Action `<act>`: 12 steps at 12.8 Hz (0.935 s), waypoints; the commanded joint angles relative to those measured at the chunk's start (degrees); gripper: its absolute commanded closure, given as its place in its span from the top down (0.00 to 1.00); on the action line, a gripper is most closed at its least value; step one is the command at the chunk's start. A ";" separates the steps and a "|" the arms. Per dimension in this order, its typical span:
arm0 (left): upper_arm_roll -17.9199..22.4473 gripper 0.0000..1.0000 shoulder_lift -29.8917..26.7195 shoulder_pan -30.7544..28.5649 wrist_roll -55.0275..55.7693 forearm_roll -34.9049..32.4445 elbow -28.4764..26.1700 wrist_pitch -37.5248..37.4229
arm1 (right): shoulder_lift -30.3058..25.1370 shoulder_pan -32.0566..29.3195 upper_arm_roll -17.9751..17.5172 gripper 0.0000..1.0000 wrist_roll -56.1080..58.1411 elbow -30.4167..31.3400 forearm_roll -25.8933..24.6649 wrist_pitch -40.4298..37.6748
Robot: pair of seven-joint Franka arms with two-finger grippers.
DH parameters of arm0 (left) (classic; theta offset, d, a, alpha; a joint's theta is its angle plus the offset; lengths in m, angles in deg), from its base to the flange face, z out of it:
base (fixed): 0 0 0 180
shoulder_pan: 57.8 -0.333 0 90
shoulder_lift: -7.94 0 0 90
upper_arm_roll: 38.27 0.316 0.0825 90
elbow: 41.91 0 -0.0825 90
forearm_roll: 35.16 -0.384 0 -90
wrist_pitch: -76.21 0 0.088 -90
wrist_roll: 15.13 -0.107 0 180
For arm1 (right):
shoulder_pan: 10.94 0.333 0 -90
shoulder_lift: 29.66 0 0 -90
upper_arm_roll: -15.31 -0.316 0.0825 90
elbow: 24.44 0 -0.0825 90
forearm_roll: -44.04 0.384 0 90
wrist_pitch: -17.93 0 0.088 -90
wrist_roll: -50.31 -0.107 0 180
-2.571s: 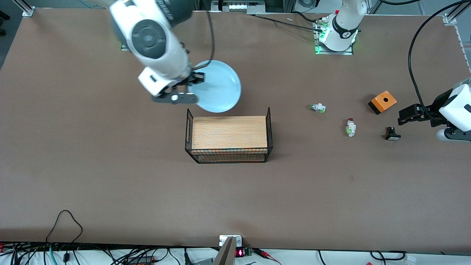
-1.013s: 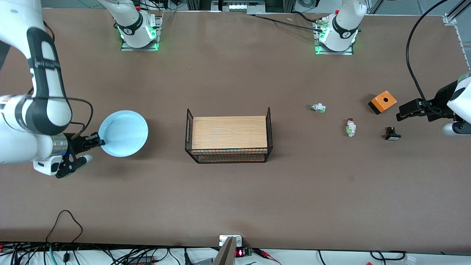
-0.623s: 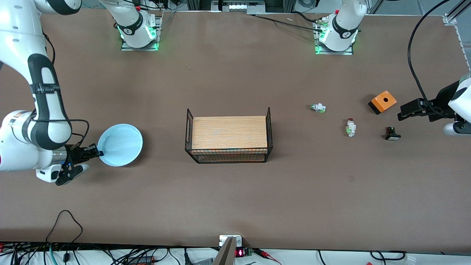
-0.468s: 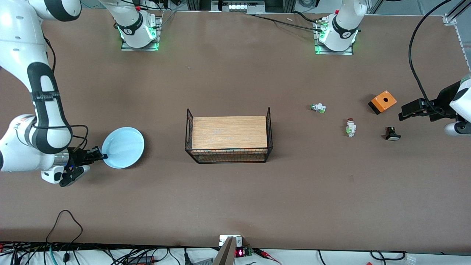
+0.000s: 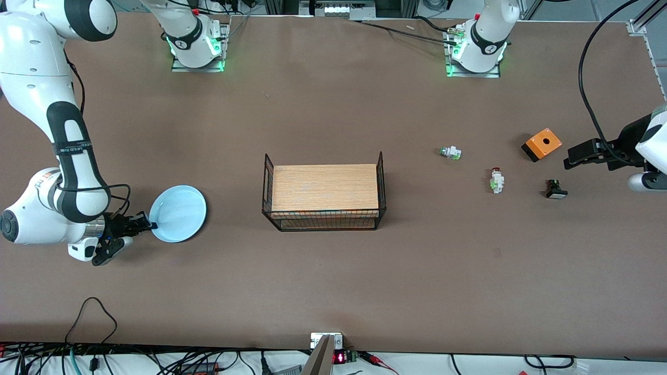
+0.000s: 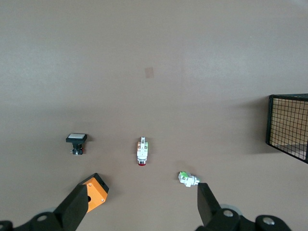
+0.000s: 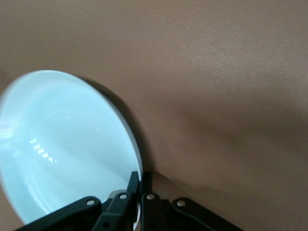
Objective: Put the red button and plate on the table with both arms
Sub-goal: 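Lower the plate flat onto the table and open the right gripper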
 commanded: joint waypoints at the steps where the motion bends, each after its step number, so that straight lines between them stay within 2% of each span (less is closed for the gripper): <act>1: -0.02 1.00 -1.21 -0.36 -1.19 1.30 -1.02 -0.32 | -0.10 -0.79 -1.35 0.21 0.82 -0.60 1.31 0.14; 2: 0.07 1.00 -1.12 -0.36 -1.19 1.21 -1.02 -0.23 | -0.37 -0.53 -1.44 0.31 0.74 -0.60 1.40 0.05; 3: 0.16 1.00 -1.12 -0.36 -1.10 0.78 -1.02 0.03 | -0.37 -0.53 -1.96 0.47 0.65 -0.86 2.44 -0.21; 5: -0.10 1.00 -1.12 -0.27 -0.84 -1.68 -0.93 0.29 | -0.37 -0.79 -3.72 0.91 1.26 -3.31 6.83 -0.21; 6: -0.19 1.00 -1.21 -0.27 -0.23 -1.69 -0.93 0.21 | -0.37 -0.53 -3.99 1.00 1.26 -4.89 7.02 -0.73; 9: -0.54 1.00 -1.65 -0.27 2.14 -1.69 -1.02 -0.41 | -1.51 1.74 -4.35 1.00 0.12 -12.17 5.80 -8.44; 12: -0.72 1.00 -1.83 -0.19 3.12 -1.60 -1.02 -0.50 | -2.91 6.93 -3.64 1.00 -9.59 -20.71 -2.18 -15.83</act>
